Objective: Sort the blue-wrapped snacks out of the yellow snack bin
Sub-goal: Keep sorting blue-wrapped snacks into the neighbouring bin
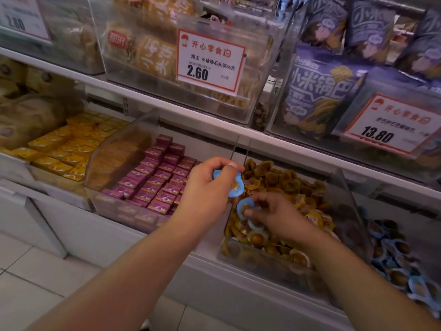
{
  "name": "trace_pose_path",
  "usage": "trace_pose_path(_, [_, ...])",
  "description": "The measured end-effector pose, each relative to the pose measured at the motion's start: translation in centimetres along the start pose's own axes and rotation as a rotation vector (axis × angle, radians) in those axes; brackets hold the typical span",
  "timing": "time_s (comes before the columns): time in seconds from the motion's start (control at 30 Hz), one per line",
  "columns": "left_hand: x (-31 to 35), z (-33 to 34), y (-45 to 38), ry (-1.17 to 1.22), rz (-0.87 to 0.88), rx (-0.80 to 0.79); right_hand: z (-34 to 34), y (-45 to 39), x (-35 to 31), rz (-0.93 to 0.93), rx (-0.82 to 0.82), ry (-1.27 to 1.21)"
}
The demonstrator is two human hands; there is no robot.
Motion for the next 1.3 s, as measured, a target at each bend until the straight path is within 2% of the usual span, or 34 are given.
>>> trace_pose_path(0.07, [0.2, 0.8, 0.2, -0.094, 0.099, -0.023, -1.7, 0.9, 0.0, 0.029, 0.167, -0.188])
trace_pose_path(0.13, [0.2, 2.4, 0.8, -0.155, 0.192, -0.100, -2.7, 2.6, 0.2, 0.072, 0.229, -0.508])
trace_pose_path(0.2, [-0.4, 4.4, 1.6, -0.170, 0.224, -0.143, -3.0, 4.7, 0.4, 0.135, 0.207, -0.834])
trace_pose_path(0.3, [-1.9, 7.5, 2.3, -0.220, 0.249, -0.093, -2.9, 7.2, 0.2, 0.223, 0.104, -1.198])
trace_pose_path(0.4, [-3.3, 10.3, 2.6, -0.229, 0.281, -0.074, -3.1, 8.2, -0.2, 0.209, 0.061, -1.369])
trace_pose_path(0.57, [-4.3, 14.5, 3.8, -0.546, 0.508, -0.196, -4.9, 9.3, 1.1, 0.327, 0.182, -1.239])
trace_pose_path(0.63, [-4.5, 16.0, 4.3, -0.626, 0.574, -0.189, -6.1, 10.1, 1.8, 0.329, 0.201, -1.155])
trace_pose_path(0.73, [-4.4, 17.7, 4.7, -0.638, 0.598, -0.254, -8.2, 10.8, 2.3, 0.235, 0.281, -1.067])
trace_pose_path(0.9, [-4.8, 19.2, 4.9, -0.475, 0.573, -0.477, -13.3, 12.4, 4.5, 0.123, 0.581, -1.057])
trace_pose_path(1.0, [-5.5, 19.4, 3.5, -0.566, 0.569, -0.443, -17.7, 13.4, 7.4, 0.116, 0.738, -0.944])
trace_pose_path(1.13, [-6.3, 18.8, 2.1, -0.610, 0.510, -0.403, -21.7, 13.2, 12.6, 0.322, 0.811, -0.897])
trace_pose_path(1.2, [-5.9, 18.1, 1.8, -0.638, 0.516, -0.375, -23.4, 13.1, 14.6, 0.398, 0.872, -0.724])
trace_pose_path(1.3, [-4.8, 16.5, 1.2, -0.722, 0.585, -0.335, -24.1, 13.3, 15.5, 0.350, 0.980, -0.510])
Point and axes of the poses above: each hand's wrist, its own y-axis away from the middle knuckle, its own z-axis out of the palm, x = y × z, the point moved 4 cm from there along -y, towards the middle knuckle, and after that the axes turned 1 degree about x, right-handed, at the moved point
